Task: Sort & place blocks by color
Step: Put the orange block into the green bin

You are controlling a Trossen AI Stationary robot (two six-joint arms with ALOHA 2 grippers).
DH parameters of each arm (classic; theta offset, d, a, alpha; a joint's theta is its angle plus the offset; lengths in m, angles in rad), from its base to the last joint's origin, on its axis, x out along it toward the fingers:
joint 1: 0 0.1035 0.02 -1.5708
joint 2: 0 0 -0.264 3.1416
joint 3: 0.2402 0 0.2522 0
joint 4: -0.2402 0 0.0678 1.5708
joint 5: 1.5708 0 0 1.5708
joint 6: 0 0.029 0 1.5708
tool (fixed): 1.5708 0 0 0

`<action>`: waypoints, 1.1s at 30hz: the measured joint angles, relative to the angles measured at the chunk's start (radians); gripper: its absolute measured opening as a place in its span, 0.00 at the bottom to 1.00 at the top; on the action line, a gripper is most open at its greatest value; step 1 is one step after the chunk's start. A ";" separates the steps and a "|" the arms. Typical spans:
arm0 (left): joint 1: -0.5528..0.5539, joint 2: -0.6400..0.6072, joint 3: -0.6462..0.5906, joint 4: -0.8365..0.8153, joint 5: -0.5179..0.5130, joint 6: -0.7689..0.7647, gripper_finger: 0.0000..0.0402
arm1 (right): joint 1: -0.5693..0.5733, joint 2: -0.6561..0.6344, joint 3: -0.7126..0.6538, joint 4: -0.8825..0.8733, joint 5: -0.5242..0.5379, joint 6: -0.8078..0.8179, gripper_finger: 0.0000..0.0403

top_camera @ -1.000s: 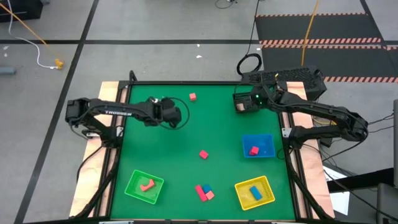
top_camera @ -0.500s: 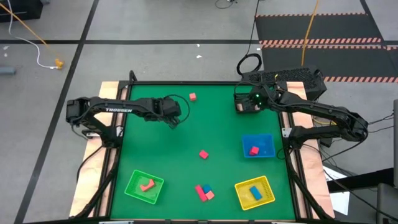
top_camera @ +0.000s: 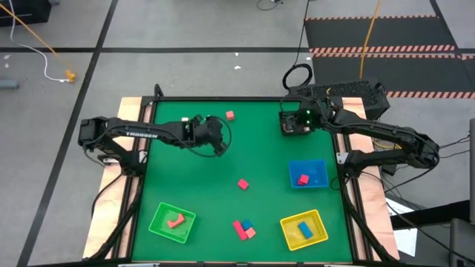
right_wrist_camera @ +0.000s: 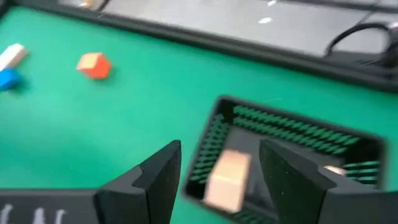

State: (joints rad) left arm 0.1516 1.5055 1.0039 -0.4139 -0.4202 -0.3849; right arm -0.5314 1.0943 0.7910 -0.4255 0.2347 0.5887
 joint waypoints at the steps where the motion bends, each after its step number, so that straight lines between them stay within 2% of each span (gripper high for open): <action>1: 0.003 0.000 0.000 -0.004 0.000 -0.016 0.38 | 0.006 0.000 0.000 0.003 -0.020 0.002 0.51; 9: -0.015 0.000 0.000 -0.031 -0.045 -0.112 0.38 | 0.138 0.000 0.000 0.101 -0.027 0.055 0.51; 16: -0.151 0.000 -0.001 -0.123 -0.076 -0.196 0.38 | 0.299 0.000 0.000 0.295 -0.021 0.055 0.51; 20: -0.258 0.000 -0.001 -0.130 -0.082 -0.250 0.38 | 0.373 0.029 0.000 0.390 0.038 0.055 0.51; 27: -0.453 0.000 -0.001 -0.127 -0.091 -0.368 0.38 | 0.457 0.210 0.000 0.629 0.135 0.045 0.51; 33: -0.538 0.000 -0.001 -0.107 -0.127 -0.410 0.38 | 0.441 0.417 0.000 0.873 0.131 0.076 0.51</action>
State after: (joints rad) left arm -0.3864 1.5059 1.0031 -0.5211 -0.5471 -0.7953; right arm -0.0908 1.5113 0.7906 0.4471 0.3660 0.6647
